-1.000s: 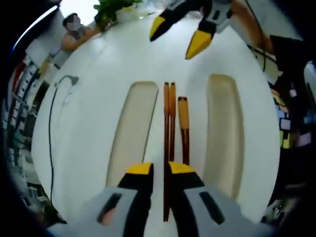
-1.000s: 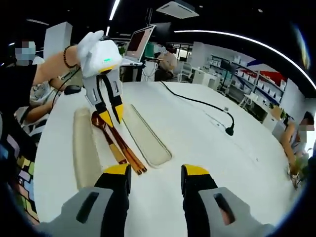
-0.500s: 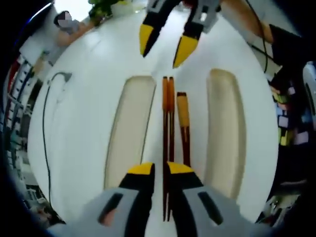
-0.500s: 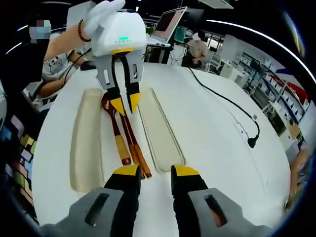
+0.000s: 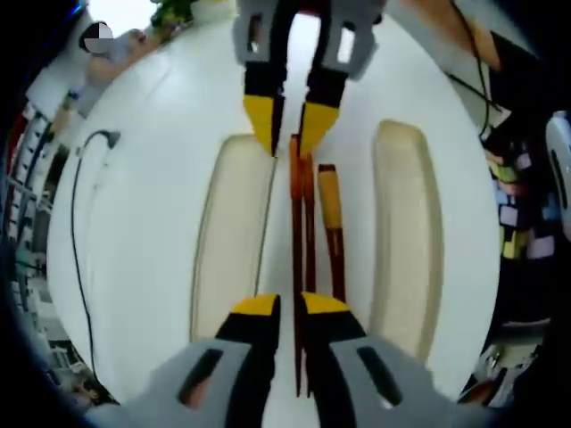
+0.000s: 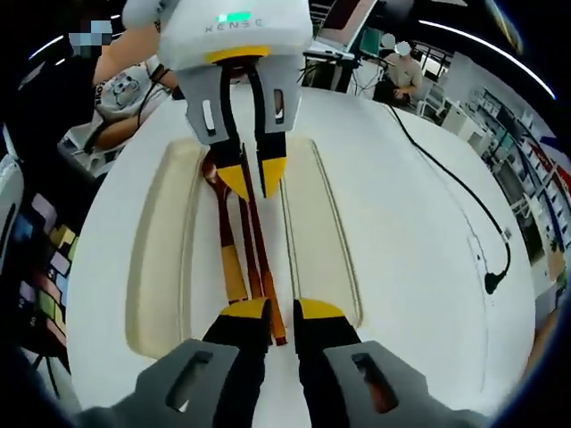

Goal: Arrange the utensils inside the cutlery case until each visible utensil rests in its matching compartment.

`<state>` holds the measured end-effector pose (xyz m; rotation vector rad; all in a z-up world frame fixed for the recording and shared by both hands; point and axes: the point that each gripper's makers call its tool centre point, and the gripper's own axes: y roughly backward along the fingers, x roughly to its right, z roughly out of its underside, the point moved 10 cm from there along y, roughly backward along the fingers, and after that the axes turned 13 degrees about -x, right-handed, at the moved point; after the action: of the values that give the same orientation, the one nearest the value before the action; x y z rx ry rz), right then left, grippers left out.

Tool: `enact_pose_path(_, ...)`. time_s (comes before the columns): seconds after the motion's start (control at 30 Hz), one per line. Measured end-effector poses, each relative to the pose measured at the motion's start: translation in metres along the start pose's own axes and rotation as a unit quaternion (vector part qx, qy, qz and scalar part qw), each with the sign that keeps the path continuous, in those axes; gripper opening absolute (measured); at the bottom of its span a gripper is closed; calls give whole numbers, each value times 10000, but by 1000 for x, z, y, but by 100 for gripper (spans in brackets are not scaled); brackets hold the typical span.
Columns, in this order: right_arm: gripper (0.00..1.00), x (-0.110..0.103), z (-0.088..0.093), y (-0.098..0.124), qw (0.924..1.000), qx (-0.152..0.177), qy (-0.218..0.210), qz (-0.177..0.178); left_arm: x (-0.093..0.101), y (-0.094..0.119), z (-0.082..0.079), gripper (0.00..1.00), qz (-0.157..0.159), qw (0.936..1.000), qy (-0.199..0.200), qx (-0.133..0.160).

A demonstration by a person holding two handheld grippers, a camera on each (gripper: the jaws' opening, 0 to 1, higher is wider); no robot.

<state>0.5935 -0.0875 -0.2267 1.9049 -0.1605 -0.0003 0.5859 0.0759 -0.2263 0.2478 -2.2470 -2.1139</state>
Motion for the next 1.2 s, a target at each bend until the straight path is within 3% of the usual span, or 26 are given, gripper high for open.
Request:
enact_pose_path(0.2,9,0,-4,-7,9993,-257,87,-258,-1,0,-2,9,-47,10000,14,-53)
enact_pose_path(0.3,4,2,-5,-10,9986,-397,60,-342,2,-1,-3,9,-18,9998,-199,-83)
enact_pose_path(0.4,4,4,-6,-11,9981,-458,7,-400,1,-8,0,8,-21,9991,-260,-322)
enact_pose_path(0.43,4,4,-7,-11,9976,-503,32,-479,2,-10,-4,9,32,9996,-244,-117)
enact_pose_path(0.5,5,6,-8,-12,9974,-514,-2,-499,2,-10,-4,9,115,9999,-109,-69)
enact_pose_path(0.67,6,13,-7,-19,9950,-803,-8,-589,2,-14,-6,8,180,9998,-52,-117)
enact_pose_path(0.8,6,15,-7,-17,9945,-774,-12,-707,1,-14,-5,8,240,9996,-147,-90)
enact_pose_path(1.0,6,12,-10,-16,9934,-955,48,-637,-3,-13,-6,8,327,9992,-166,-144)
enact_pose_path(1.2,5,5,-8,-14,9939,-893,558,-328,-9,-12,-5,5,524,9985,-169,-34)
